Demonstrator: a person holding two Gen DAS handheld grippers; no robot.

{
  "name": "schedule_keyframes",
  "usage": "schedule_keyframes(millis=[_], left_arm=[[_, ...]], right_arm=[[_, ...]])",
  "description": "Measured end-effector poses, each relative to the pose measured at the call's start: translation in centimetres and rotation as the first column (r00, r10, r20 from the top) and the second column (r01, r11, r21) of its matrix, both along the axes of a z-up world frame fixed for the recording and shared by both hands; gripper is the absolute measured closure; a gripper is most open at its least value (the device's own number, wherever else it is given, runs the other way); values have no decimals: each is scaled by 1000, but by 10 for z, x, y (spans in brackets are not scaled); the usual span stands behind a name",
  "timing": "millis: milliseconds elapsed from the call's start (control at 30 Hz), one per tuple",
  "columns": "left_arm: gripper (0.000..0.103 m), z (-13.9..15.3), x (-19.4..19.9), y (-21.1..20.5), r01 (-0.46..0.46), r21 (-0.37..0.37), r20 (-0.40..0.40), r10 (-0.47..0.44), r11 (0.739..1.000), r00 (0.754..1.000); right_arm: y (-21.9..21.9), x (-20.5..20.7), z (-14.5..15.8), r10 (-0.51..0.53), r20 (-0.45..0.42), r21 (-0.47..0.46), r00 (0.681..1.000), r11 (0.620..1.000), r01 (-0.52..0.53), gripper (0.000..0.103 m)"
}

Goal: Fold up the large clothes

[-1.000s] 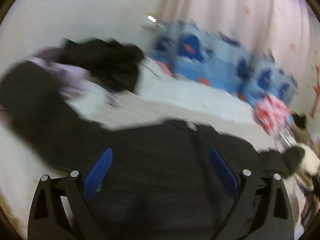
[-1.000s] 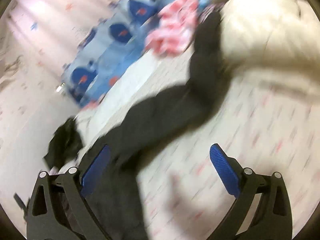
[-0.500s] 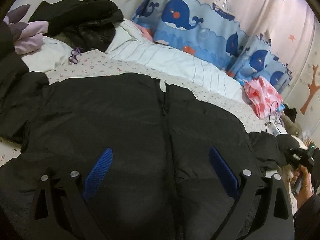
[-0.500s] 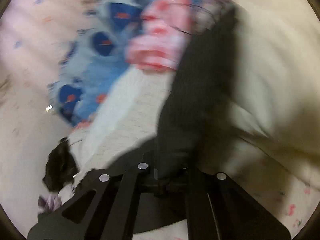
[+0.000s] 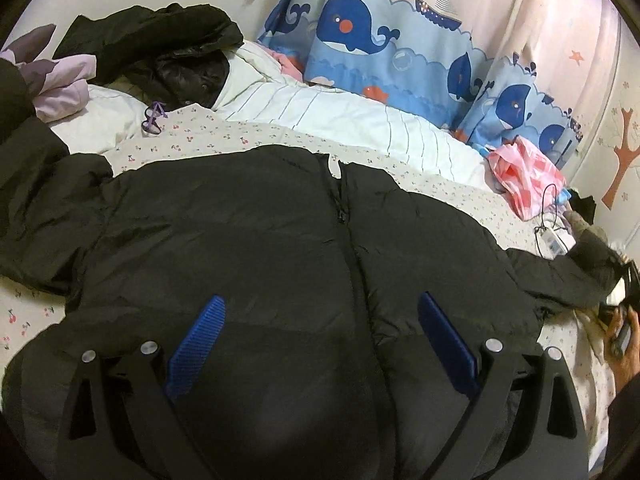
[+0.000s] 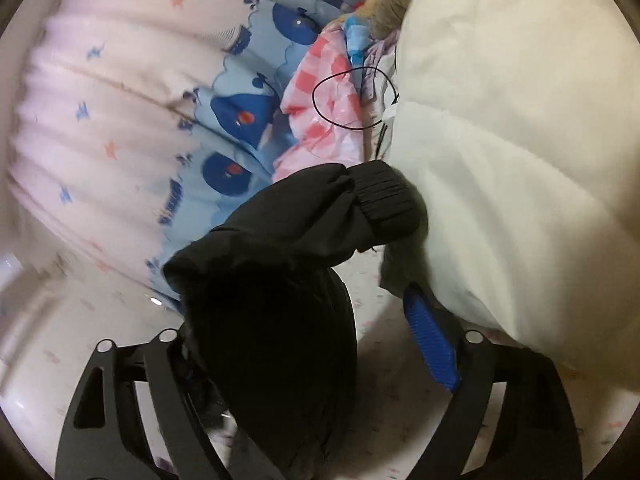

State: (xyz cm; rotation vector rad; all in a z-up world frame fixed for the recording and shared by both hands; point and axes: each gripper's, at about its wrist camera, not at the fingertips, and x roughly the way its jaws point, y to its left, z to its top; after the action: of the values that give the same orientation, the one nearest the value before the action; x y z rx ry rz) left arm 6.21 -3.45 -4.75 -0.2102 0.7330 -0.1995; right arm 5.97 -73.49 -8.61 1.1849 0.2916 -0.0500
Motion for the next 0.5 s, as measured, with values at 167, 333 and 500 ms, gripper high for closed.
schedule_keyframes(millis=[167, 333, 500], left_arm=[[10, 3, -3, 7, 10, 28, -3, -10, 1000, 1000], [10, 3, -4, 18, -9, 3, -7, 9, 1000, 1000], [10, 6, -4, 13, 7, 11, -3, -6, 1000, 1000]], right_arm=[[-3, 13, 13, 25, 180, 107, 983, 993, -45, 17], [-23, 23, 31, -30, 143, 131, 989, 991, 11, 7], [-19, 28, 24, -9, -93, 7, 996, 1000, 10, 95]])
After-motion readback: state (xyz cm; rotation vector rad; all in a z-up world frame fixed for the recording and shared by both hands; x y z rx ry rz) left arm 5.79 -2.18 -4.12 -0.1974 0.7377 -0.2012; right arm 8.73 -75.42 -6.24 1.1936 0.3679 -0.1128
